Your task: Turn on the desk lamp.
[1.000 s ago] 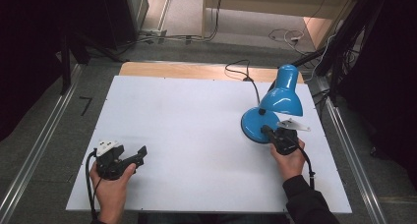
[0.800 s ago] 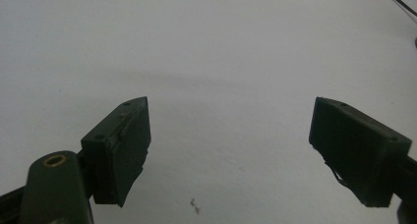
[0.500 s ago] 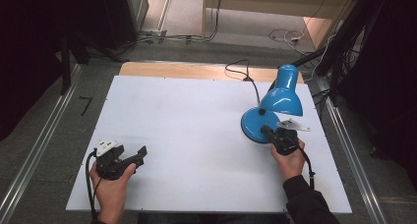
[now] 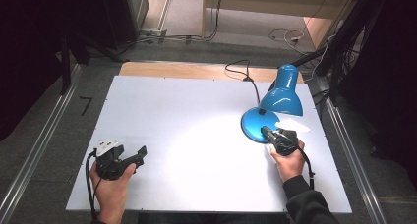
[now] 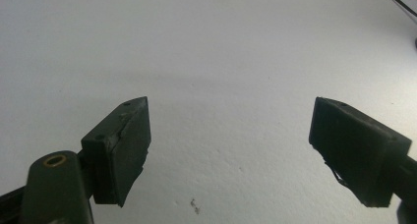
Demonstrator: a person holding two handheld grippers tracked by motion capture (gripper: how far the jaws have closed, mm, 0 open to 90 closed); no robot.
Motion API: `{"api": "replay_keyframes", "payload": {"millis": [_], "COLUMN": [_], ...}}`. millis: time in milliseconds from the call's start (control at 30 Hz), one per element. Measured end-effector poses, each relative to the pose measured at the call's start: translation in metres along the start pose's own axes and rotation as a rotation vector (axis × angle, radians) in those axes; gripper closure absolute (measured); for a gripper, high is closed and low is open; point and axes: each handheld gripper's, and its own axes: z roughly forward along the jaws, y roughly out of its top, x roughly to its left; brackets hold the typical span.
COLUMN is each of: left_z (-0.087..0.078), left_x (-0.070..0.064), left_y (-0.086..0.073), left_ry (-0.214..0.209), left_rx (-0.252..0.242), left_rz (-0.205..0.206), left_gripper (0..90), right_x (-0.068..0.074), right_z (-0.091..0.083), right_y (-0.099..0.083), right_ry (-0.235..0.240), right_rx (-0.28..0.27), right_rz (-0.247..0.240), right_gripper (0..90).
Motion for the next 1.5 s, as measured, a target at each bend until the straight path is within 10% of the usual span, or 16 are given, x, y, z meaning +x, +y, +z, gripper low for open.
{"api": "replay_keyframes", "payload": {"millis": [467, 1500], "left_z": [0.0, 0.0], "left_x": [0.0, 0.0], "left_y": [0.0, 0.0], "left_ry": [0.0, -0.001], "left_rx": [-0.001, 0.001], "left_rz": [-0.001, -0.001], "left_gripper": [16.5, 16.5], "right_x": [-0.004, -0.009], "right_z": [-0.003, -0.023], "right_y": [0.0, 0.001], "right_ry": [0.015, 0.056], "right_rx": [0.002, -0.014], "right_rz": [0.045, 0.077], "right_gripper": [87.6, 35.5]}}
